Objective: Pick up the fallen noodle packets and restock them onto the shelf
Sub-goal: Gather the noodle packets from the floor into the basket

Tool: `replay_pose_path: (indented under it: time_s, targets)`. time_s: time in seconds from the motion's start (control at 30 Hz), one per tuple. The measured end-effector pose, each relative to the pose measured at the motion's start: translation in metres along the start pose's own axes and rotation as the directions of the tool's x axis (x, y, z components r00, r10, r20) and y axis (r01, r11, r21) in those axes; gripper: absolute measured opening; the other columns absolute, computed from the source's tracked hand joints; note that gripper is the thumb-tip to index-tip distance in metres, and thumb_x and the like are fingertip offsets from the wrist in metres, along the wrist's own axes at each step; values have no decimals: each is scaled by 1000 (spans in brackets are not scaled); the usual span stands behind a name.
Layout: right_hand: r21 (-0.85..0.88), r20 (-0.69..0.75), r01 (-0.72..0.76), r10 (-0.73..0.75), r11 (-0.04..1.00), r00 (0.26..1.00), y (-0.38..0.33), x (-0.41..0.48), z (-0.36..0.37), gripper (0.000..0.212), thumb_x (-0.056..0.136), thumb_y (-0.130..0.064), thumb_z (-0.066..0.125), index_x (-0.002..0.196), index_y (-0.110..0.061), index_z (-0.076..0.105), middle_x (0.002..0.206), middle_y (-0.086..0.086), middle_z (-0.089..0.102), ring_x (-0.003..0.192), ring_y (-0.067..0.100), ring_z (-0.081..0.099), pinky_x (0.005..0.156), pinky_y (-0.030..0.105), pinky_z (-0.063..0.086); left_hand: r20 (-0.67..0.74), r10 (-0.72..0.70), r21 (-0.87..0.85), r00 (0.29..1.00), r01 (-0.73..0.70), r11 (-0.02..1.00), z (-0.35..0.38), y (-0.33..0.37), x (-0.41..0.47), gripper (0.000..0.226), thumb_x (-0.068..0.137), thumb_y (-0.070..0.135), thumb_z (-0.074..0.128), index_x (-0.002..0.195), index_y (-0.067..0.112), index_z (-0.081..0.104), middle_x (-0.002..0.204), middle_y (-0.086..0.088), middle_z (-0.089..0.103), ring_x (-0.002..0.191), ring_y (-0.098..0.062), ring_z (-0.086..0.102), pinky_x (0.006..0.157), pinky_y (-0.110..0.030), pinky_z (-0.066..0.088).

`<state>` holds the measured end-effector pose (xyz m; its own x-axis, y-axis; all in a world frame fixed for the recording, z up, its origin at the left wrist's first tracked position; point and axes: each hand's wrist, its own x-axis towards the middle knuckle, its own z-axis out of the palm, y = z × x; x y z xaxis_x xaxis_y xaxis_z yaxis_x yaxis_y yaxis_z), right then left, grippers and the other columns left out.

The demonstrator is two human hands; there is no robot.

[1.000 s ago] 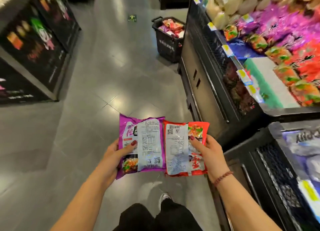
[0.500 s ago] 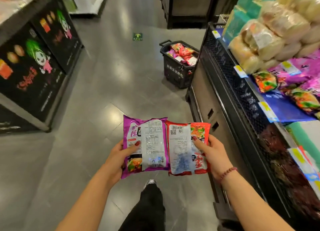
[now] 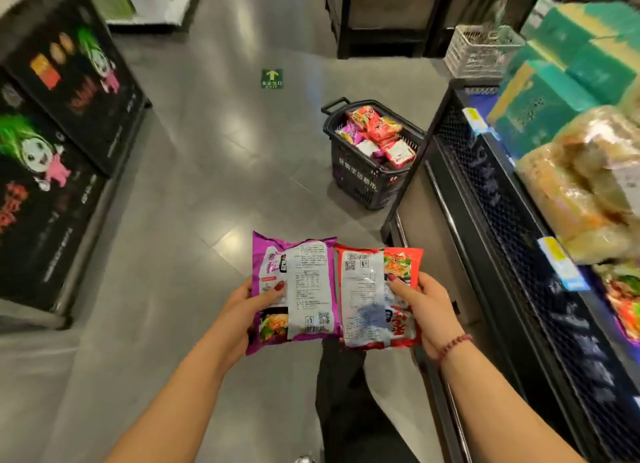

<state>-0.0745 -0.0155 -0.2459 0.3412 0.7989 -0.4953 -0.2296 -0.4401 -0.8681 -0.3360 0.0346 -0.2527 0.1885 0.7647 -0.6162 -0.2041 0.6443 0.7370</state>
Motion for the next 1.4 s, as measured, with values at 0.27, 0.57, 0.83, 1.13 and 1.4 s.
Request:
replay_pose_path:
  time_s: [0.27, 0.57, 0.83, 1.13, 1.4]
  targets:
    - [50, 0, 1, -1, 999, 1000, -91, 175, 10, 5, 89, -10, 65, 95, -11, 66, 92, 11, 75, 84, 27, 72, 80, 46, 57, 17, -25, 19, 1000, 25, 1000, 63, 100, 152, 57, 73, 13, 70, 127, 5, 53, 110, -19, 71, 97, -38, 69, 78, -48, 59]
    - [70, -93, -44, 50, 997, 994, -154, 337, 26, 15, 87, -14, 70, 100, -9, 68, 98, 11, 74, 95, 32, 70, 90, 56, 52, 56, -96, 104, 994, 89, 991, 111, 203, 315, 39, 84, 9, 66, 122, 8, 55, 105, -15, 73, 92, -34, 72, 68, -40, 61]
    - [160, -238, -53, 90, 986, 967, -214, 483, 56, 15, 87, -14, 69, 102, -10, 66, 97, 10, 75, 93, 31, 71, 89, 55, 53, 125, -148, 215, 981, 119, 969, 153, 313, 480, 24, 90, 2, 60, 113, 6, 58, 103, -19, 73, 83, -33, 73, 65, -40, 61]
    - [232, -323, -100, 174, 968, 930, -256, 613, 46, 20, 87, -13, 68, 107, -11, 64, 102, 10, 73, 93, 29, 71, 87, 51, 55, 140, -260, 342, 955, 200, 918, 233, 383, 633, 22, 90, -1, 59, 112, 6, 59, 102, -19, 73, 82, -32, 73, 63, -38, 61]
    - [207, -359, -143, 211, 968, 909, -263, 729, 33, 17, 89, -6, 64, 106, -11, 63, 105, 8, 70, 91, 20, 67, 74, 27, 54, 98, -306, 434, 947, 236, 870, 290, 395, 745, 24, 91, 2, 61, 113, 10, 60, 102, -14, 74, 88, -30, 73, 64, -35, 60]
